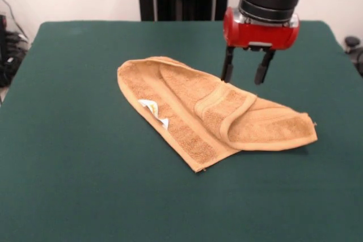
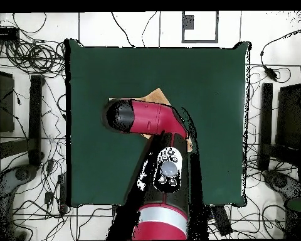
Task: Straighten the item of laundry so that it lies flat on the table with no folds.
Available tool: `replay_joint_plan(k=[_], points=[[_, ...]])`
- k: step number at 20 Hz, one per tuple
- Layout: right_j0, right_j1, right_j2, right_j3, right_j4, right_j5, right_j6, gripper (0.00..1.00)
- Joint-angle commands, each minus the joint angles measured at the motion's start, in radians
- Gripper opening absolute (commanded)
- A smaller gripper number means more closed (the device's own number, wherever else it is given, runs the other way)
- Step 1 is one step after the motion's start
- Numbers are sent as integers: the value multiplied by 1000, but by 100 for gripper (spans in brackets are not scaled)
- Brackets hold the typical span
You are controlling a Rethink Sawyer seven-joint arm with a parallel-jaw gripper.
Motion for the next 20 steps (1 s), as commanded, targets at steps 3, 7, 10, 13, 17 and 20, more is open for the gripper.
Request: replay_joint_plan(k=[3, 7, 10, 13, 17, 20], points=[[91, 100, -23, 134, 24, -106, 342, 100], [85, 34, -19, 158, 33, -44, 288, 100], [78, -24, -11, 175, 47, -4, 263, 100], [77, -78, -9, 195, 57, 26, 251, 100], [69, -142, -21, 188, 53, 98, 219, 100], [59, -108, -11, 215, 35, 48, 210, 100]])
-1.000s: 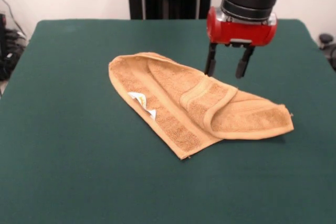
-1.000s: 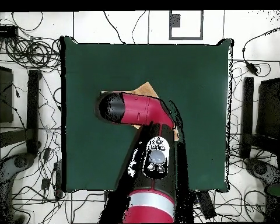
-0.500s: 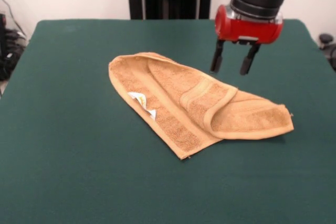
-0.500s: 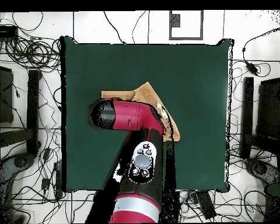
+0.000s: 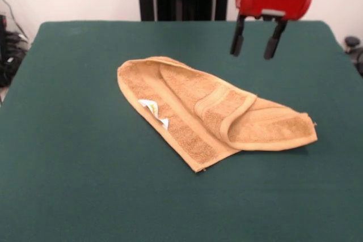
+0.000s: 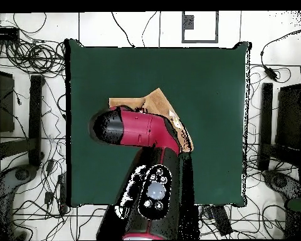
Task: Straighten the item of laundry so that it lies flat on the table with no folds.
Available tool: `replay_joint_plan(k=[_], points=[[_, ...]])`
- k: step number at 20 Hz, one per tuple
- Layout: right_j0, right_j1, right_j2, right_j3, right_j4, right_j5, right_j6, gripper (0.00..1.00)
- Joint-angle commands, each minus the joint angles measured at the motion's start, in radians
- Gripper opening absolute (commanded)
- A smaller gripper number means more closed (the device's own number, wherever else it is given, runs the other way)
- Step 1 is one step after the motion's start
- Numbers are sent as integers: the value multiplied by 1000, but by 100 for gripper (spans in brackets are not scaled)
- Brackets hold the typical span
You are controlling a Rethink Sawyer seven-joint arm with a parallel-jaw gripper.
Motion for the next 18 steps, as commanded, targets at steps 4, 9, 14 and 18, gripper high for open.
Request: replay_joint_plan(k=[4, 9, 14, 18], points=[[-7, 89, 58, 187, 5, -113, 249, 100], [-10, 138, 73, 215, 9, -240, 276, 100], [-14, 166, 82, 224, 28, -295, 275, 100], [-16, 190, 91, 235, 42, -355, 280, 100]])
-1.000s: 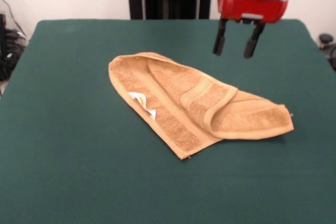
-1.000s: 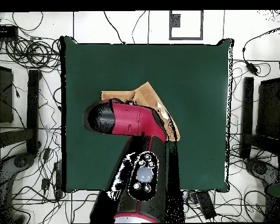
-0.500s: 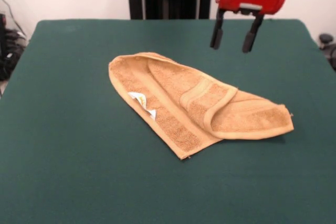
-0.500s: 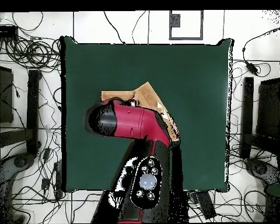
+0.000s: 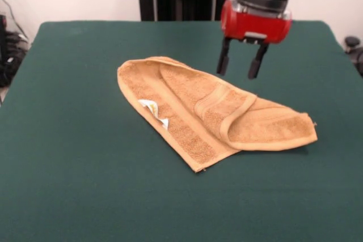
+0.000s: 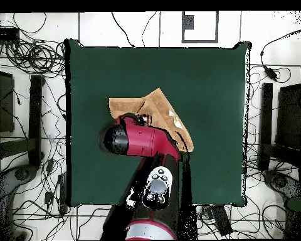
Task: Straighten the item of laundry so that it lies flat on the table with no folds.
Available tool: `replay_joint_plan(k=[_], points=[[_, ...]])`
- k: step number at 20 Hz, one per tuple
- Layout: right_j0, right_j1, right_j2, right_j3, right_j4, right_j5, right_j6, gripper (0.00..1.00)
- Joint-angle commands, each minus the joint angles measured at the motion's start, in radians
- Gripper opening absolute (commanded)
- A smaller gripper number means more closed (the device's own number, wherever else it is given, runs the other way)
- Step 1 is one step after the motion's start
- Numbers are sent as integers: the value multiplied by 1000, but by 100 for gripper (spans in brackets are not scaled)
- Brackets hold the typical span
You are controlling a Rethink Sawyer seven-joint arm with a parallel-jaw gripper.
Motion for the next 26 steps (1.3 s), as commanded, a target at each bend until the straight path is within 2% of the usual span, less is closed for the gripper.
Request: replay_joint_plan(k=[1, 6, 10, 20, 26], points=[[-10, 121, 97, 138, 50, -104, 286, 100], [-2, 158, 105, 137, 69, -186, 303, 100], [43, 195, 64, 125, 105, -207, 326, 100], [183, 223, -38, 110, 224, -143, 387, 100], [214, 242, -31, 83, 280, -125, 408, 100]])
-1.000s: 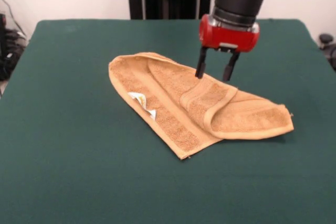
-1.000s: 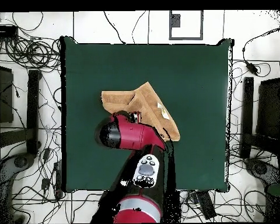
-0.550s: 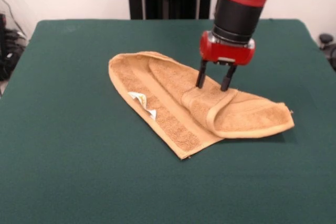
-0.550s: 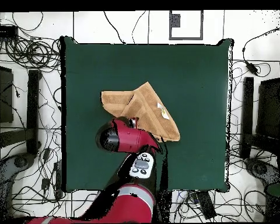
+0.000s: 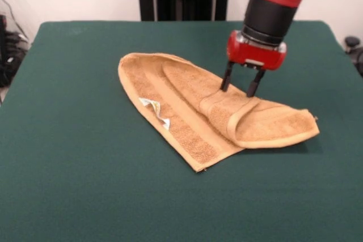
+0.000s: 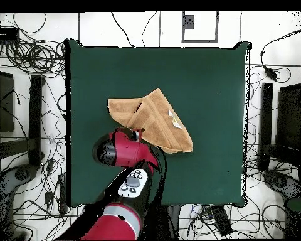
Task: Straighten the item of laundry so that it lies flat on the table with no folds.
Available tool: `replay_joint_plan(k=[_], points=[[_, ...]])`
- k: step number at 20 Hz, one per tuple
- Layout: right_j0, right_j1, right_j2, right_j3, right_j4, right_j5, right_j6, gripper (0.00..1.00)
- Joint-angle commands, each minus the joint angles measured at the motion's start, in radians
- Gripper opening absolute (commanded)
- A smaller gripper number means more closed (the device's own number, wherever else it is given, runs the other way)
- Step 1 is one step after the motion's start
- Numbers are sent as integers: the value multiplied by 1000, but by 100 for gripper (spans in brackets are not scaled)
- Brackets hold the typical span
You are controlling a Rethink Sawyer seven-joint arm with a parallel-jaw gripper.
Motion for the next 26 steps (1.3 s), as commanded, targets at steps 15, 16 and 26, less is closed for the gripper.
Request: replay_joint_plan(k=[15, 16, 26], points=[[45, 47, 72, 29, 109, 29, 270, 100], [41, 42, 74, 33, 106, 26, 269, 100], [53, -20, 17, 42, 74, 76, 233, 100]])
